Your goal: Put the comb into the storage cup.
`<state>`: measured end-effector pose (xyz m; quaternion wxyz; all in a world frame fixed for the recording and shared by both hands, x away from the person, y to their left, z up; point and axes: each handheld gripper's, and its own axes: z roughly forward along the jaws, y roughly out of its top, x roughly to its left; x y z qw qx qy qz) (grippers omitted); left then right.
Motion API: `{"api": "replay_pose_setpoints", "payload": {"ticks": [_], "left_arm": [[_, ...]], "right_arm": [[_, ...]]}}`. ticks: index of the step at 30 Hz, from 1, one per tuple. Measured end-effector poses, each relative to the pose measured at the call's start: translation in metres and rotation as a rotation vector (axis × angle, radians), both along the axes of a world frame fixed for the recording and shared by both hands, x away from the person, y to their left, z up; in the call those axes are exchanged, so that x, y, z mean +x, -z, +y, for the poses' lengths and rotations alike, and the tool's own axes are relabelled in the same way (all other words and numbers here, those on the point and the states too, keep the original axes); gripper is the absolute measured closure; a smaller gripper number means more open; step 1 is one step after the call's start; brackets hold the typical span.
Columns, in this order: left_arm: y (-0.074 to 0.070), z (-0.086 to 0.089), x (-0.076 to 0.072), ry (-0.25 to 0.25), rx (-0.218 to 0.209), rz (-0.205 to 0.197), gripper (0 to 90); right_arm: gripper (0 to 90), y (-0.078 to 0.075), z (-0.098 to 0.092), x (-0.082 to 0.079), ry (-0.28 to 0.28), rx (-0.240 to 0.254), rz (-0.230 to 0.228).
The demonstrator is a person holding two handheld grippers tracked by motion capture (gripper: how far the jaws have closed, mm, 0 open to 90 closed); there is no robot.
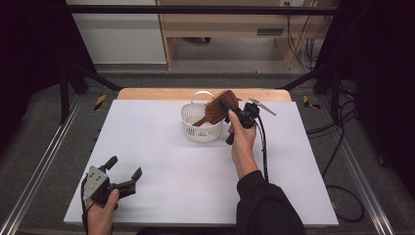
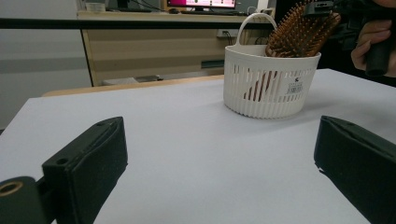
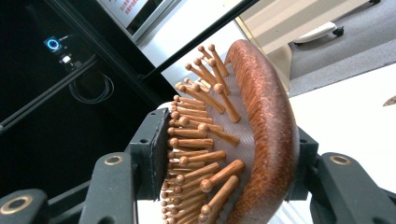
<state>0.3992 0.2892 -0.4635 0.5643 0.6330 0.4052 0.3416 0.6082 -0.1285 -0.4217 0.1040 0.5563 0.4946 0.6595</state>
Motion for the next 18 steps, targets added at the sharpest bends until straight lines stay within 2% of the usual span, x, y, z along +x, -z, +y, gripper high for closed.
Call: {"api": "replay_pose_setpoints", "payload": {"ticks": [10, 14, 18], "left_arm": [[0.0000, 0.0000, 0.0001, 0.000, 0.001, 0.000, 2.7], [0.0000, -0.0004, 0.0002, 0.001, 0.002, 0.001, 2.7], [0.0000, -0.0005, 0.0001, 0.001, 0.002, 0.001, 2.7]], "right_arm": [[43.0, -0.0005, 0.0000, -0.0002, -0.007, -0.025, -0.004], [40.4, -0.0015, 0.0003, -0.0006, -0.015, -0.046, -0.003], [36.9, -0.0024, 0.0007, -0.0014, -0.017, -0.090, -0.003]]}}
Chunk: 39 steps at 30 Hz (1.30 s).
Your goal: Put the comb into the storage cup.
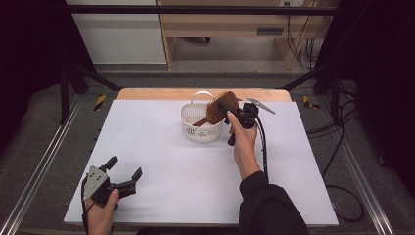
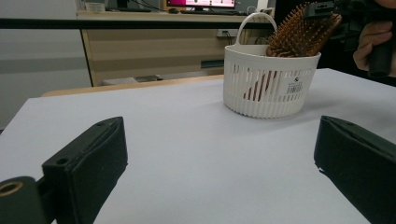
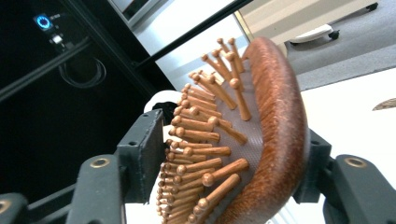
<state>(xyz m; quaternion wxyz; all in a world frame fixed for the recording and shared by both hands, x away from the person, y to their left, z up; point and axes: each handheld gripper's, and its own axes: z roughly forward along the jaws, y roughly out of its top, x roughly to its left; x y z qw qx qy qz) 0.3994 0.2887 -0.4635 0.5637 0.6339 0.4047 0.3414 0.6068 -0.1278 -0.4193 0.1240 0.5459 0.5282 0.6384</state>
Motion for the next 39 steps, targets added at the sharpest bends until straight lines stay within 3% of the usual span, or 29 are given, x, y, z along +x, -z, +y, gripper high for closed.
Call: {"api": "replay_pose_setpoints", "payload": {"ticks": [22, 39], "left_arm": [[-0.0001, 0.0000, 0.0000, 0.001, 0.000, -0.001, 2.7], [-0.0002, 0.0000, 0.0000, 0.001, 0.001, -0.002, 2.6]], "right_arm": [[12.5, -0.0018, 0.0039, -0.0023, 0.008, -0.155, -0.006], [7.2, -0.0061, 0.0001, -0.0055, 0.029, -0.219, -0.010]]}}
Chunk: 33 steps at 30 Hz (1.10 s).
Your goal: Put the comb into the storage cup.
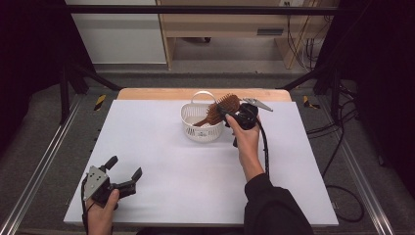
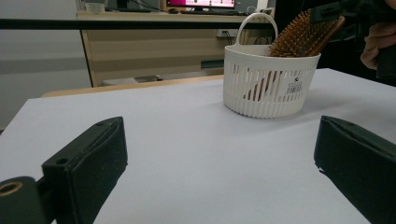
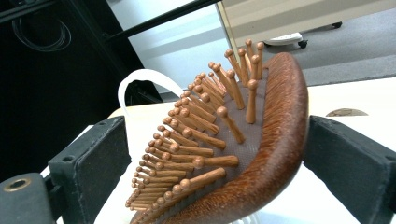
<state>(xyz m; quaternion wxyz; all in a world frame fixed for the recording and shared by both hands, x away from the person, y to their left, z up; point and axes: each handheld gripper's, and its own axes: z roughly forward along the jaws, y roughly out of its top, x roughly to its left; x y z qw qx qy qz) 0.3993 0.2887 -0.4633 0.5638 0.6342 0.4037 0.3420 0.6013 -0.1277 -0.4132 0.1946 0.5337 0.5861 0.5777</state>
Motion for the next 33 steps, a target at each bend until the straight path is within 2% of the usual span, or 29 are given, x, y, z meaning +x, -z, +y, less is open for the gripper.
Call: {"api": "replay_pose_setpoints", "payload": {"ticks": [10, 14, 25, 33], "left_arm": [[0.000, 0.000, 0.000, 0.000, 0.001, 0.000, 2.6], [0.000, 0.000, 0.000, 0.001, 0.003, -0.001, 2.6], [0.000, 0.000, 0.000, 0.003, 0.003, 0.000, 2.6], [0.000, 0.000, 0.000, 0.004, 0.003, -0.001, 2.4]], "right_arm": [[4.9, -0.005, -0.003, -0.004, 0.011, -0.003, -0.009], [5.0, -0.007, -0.005, -0.007, 0.013, -0.003, -0.022], [6.2, -0.018, -0.009, -0.015, 0.035, -0.047, -0.077], [6.7, -0.022, -0.012, -0.019, 0.040, -0.056, -0.098]]}}
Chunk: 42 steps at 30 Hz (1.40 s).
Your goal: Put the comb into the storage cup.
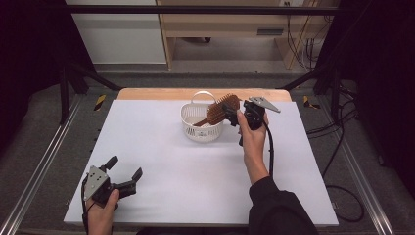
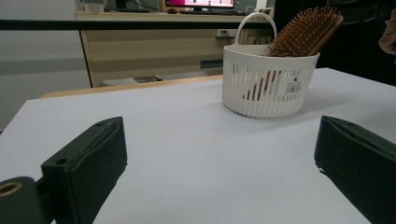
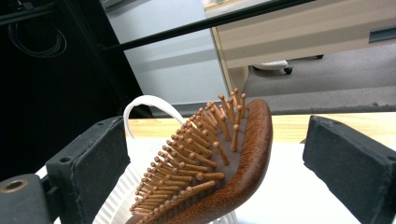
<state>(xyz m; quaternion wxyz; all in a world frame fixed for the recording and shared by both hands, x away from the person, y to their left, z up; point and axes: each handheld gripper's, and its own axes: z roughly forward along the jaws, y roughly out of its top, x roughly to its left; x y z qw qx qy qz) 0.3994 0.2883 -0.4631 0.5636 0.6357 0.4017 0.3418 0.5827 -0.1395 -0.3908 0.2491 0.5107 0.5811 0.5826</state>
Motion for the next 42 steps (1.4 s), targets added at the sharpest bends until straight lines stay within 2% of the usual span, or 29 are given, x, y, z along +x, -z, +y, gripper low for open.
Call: {"api": "replay_pose_setpoints", "payload": {"ticks": [10, 18, 24, 29, 33, 39, 42], "left_arm": [[0.000, 0.000, 0.000, -0.001, 0.001, 0.000, 2.1], [0.000, -0.001, 0.000, 0.000, 0.003, 0.000, 1.8], [0.000, 0.000, 0.000, -0.001, 0.003, -0.001, 1.6], [0.000, -0.001, 0.000, -0.002, 0.002, 0.001, 1.6], [0.000, -0.001, 0.000, -0.001, 0.002, 0.000, 1.6], [0.000, -0.001, 0.000, -0.001, 0.007, 0.003, 1.5], [0.000, -0.001, 0.000, 0.000, 0.008, 0.003, 1.5]], "right_arm": [[7.6, -0.005, -0.007, -0.002, -0.006, -0.010, -0.018], [5.5, -0.006, -0.007, -0.004, -0.032, -0.035, -0.031], [5.5, -0.007, -0.006, -0.006, -0.023, -0.058, -0.041], [6.8, -0.010, -0.005, -0.009, -0.013, -0.077, -0.065], [6.5, -0.012, -0.006, -0.012, -0.024, -0.074, -0.074], [5.2, -0.020, -0.012, -0.020, 0.000, -0.076, -0.124], [5.2, -0.022, -0.015, -0.022, 0.004, -0.079, -0.134]]}}
